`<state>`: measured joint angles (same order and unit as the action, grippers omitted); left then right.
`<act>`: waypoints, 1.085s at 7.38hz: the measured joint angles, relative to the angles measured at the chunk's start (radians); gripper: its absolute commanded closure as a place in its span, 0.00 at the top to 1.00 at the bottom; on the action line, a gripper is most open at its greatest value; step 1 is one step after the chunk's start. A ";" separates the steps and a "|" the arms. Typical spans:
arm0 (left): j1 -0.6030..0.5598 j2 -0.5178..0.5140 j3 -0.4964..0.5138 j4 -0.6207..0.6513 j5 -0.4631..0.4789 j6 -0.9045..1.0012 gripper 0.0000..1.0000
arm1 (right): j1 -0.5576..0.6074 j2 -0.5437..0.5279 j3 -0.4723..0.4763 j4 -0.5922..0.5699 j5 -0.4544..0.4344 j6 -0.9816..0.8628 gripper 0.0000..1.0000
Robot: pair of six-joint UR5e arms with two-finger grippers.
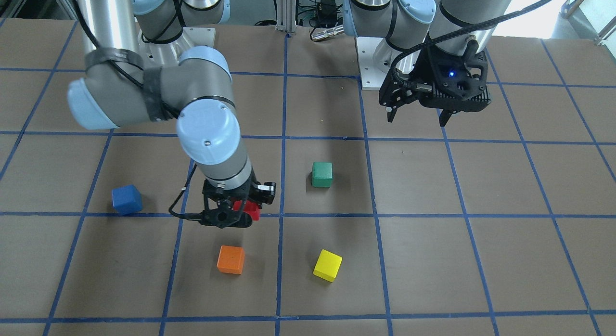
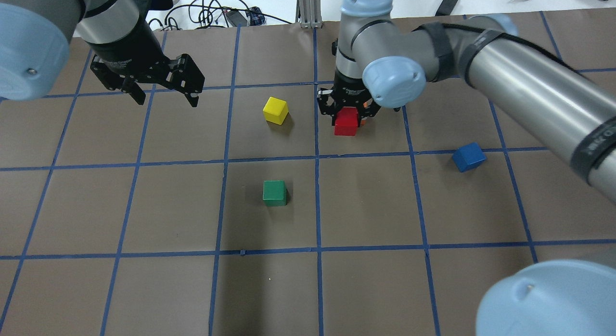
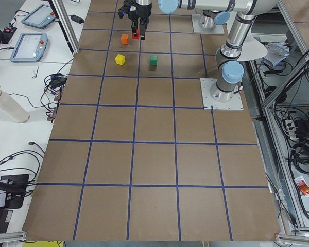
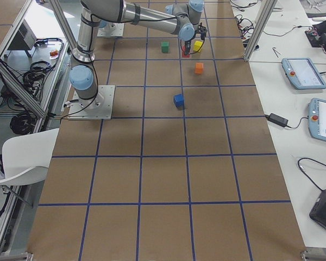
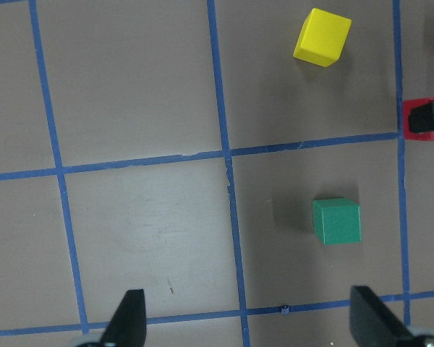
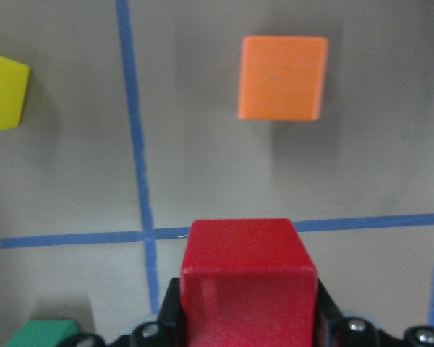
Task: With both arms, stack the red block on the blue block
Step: 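Carry the red cube with the right gripper over the blue cube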
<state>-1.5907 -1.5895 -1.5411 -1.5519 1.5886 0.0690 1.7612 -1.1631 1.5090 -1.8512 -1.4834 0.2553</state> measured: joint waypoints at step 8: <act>0.000 0.004 -0.003 0.000 0.002 0.008 1.00 | -0.409 -0.201 0.368 -0.202 -0.065 -0.762 0.00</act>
<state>-1.5907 -1.5855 -1.5440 -1.5517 1.5901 0.0766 1.3524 -1.3644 1.8769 -2.0536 -1.5489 -0.5065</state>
